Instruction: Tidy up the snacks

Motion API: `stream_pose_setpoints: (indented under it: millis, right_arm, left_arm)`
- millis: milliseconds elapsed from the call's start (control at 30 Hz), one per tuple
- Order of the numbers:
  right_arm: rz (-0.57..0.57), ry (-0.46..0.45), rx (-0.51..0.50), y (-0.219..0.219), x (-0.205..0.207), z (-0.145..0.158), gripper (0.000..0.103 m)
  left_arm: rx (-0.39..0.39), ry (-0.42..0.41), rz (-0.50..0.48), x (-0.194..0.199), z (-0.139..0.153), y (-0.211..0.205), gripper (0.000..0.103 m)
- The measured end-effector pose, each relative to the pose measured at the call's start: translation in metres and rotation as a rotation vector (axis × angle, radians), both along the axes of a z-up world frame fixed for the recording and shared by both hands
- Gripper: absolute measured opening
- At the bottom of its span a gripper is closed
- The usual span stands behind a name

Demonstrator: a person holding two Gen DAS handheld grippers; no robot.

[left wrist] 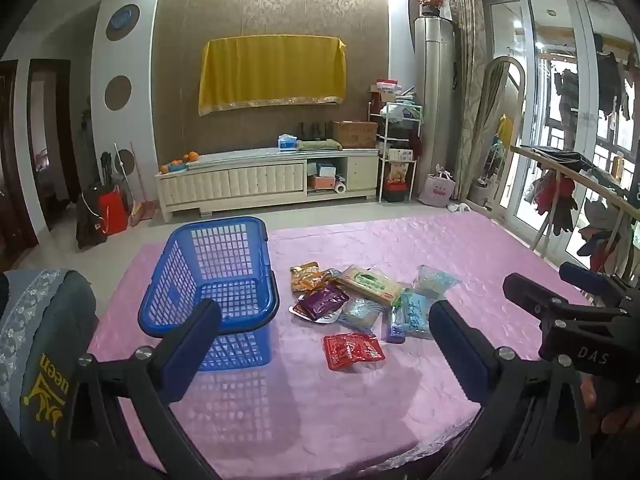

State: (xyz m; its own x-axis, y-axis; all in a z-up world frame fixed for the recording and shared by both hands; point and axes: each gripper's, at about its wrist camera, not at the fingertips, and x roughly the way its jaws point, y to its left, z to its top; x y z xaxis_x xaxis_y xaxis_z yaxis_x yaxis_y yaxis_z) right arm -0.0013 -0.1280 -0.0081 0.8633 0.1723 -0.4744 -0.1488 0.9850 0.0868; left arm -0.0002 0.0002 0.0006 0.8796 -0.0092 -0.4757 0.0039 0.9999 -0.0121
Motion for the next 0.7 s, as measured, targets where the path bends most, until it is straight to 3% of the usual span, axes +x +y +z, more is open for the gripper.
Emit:
stream_pose_setpoints:
  millis: [700]
  right_arm:
    - [-0.006,0.046,-0.002,-0.0040,-0.0002,-0.0014,0.103]
  left_arm:
    - [-0.023,0.008,-0.002,0.0014,0.0008,-0.0006,0.103]
